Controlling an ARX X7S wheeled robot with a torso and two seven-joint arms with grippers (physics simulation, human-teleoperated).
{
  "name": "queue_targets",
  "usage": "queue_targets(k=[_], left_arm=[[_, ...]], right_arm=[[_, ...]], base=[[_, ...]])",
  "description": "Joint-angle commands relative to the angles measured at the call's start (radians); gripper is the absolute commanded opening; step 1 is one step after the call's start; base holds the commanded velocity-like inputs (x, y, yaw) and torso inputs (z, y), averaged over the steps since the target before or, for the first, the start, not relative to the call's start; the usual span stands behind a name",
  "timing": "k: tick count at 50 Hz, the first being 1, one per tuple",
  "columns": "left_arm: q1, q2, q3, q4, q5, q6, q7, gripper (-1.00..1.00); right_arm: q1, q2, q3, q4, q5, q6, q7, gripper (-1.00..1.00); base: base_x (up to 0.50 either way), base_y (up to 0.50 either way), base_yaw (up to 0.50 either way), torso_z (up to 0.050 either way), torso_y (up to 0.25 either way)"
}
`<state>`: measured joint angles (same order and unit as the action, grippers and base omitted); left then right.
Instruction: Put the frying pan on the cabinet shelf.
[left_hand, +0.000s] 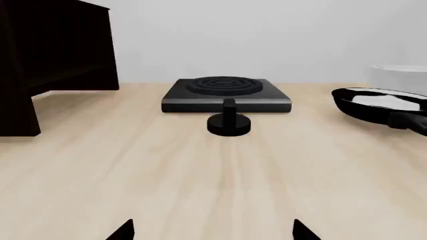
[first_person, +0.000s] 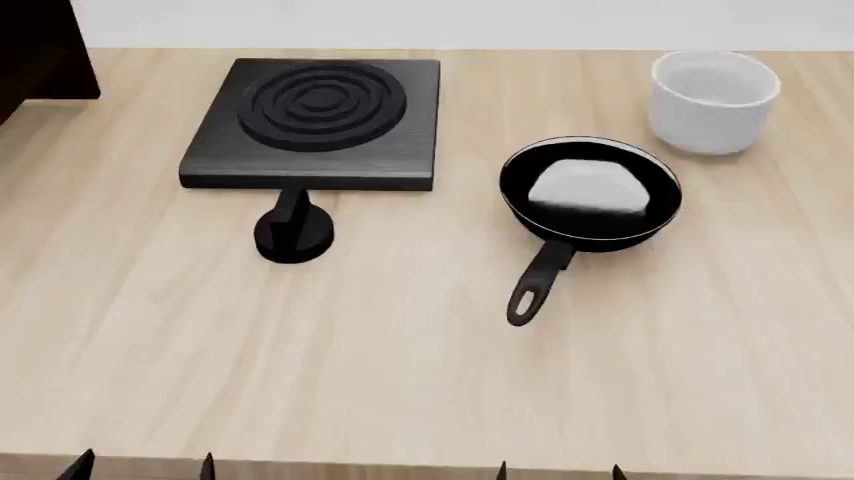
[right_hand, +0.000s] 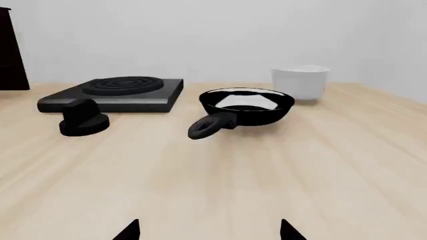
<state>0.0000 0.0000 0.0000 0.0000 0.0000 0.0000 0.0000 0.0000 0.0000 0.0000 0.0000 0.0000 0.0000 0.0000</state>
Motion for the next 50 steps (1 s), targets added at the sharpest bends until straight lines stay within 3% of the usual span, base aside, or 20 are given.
queue_targets(k=[1,19,50], left_arm=[[0.000,-0.010,0.011,0.000,-0.010,0.000,-0.011,1.00],[0.007,-0.056,0.051,0.016,-0.070,0.050,-0.059,1.00],[0.005,-0.097,0.104,0.016,-0.104,0.054,-0.094,1.00]], right_arm=[[0.000,0.009,-0.013,0.000,0.009,0.000,0.013,1.00],[-0.001,0.058,-0.068,-0.026,0.047,0.026,0.078,1.00],[0.010,0.097,-0.121,-0.008,0.078,0.007,0.115,1.00]], base=[[0.00,0.00,0.00,0.000,0.000],[0.00,0.00,0.00,0.002,0.000],[0.00,0.00,0.00,0.049,0.000]])
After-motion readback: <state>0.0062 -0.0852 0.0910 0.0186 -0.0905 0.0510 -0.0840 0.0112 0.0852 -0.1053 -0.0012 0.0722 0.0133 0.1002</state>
